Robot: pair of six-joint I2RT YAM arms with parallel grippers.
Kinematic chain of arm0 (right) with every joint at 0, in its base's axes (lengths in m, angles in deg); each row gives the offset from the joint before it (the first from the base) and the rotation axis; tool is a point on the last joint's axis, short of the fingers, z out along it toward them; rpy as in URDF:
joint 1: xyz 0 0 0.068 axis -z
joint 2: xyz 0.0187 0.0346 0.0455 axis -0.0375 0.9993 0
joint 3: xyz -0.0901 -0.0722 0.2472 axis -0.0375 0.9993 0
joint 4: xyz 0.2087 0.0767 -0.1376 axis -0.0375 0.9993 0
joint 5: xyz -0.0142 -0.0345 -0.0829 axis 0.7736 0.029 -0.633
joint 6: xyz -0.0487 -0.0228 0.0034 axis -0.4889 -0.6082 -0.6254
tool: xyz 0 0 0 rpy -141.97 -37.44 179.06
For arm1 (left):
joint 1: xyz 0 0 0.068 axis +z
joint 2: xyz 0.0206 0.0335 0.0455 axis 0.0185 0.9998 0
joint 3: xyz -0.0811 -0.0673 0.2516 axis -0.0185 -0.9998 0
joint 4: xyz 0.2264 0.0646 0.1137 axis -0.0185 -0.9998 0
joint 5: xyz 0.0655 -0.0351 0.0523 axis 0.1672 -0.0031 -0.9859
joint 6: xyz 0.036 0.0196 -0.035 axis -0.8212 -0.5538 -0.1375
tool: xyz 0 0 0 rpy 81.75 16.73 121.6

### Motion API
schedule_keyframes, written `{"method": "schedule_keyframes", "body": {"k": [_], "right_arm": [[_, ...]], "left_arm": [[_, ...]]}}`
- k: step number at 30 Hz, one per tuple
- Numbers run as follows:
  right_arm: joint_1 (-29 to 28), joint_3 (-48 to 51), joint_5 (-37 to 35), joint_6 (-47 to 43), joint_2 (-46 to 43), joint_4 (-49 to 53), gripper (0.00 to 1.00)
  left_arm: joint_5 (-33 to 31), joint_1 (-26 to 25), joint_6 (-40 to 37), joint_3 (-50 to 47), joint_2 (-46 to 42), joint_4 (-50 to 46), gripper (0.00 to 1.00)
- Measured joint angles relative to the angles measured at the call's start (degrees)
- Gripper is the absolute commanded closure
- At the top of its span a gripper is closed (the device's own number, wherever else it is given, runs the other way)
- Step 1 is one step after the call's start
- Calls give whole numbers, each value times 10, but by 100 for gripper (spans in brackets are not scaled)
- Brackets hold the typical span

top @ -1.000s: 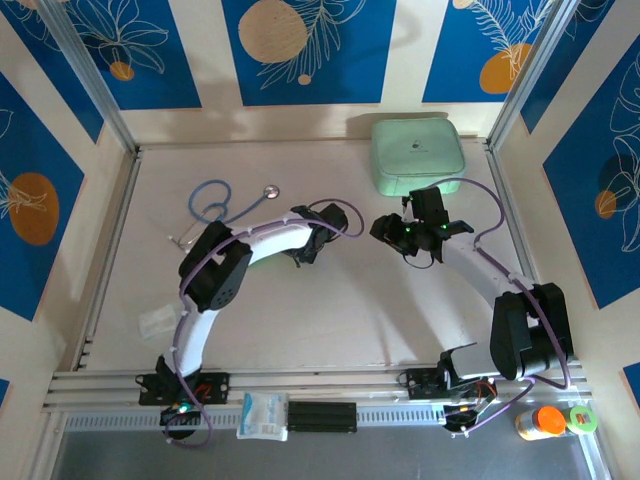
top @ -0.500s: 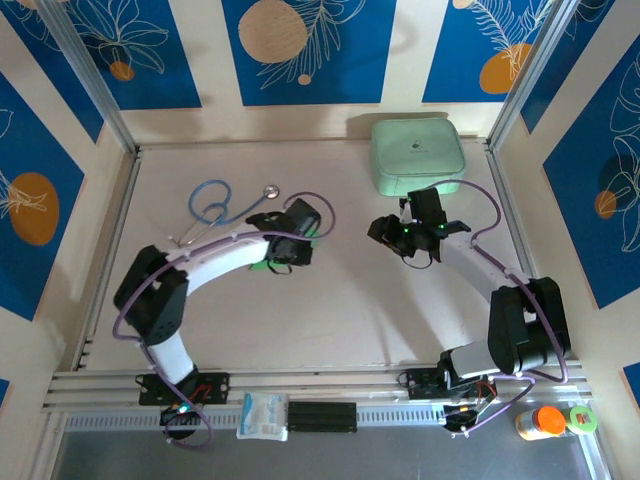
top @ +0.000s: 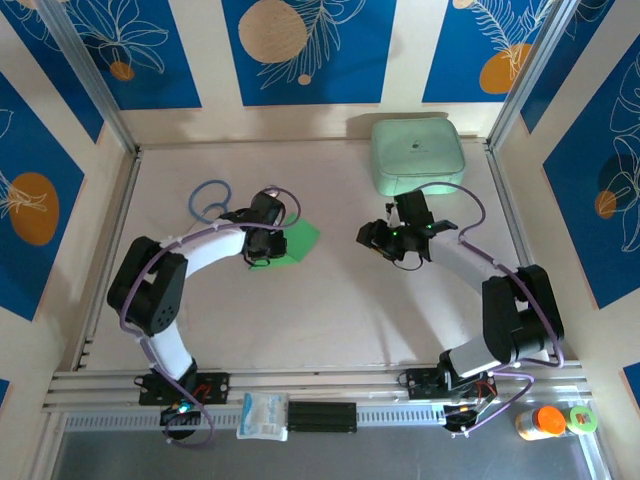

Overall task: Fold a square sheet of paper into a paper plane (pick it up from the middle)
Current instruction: Move the paper to the center of the table.

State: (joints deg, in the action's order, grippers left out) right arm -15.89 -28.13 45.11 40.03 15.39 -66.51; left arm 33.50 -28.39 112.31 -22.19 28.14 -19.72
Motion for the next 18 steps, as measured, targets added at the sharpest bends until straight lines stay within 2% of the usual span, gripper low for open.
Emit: {"method": "schedule_keyframes", "body": {"k": [11, 18], "right_arm": [[-19, -17, 8, 0, 34, 0, 51], [-30, -24, 17, 1, 49, 0, 52]], "left_arm": [[-13, 31, -7, 0, 41, 31, 84], [32, 36, -7, 13, 62, 39, 86]]}}
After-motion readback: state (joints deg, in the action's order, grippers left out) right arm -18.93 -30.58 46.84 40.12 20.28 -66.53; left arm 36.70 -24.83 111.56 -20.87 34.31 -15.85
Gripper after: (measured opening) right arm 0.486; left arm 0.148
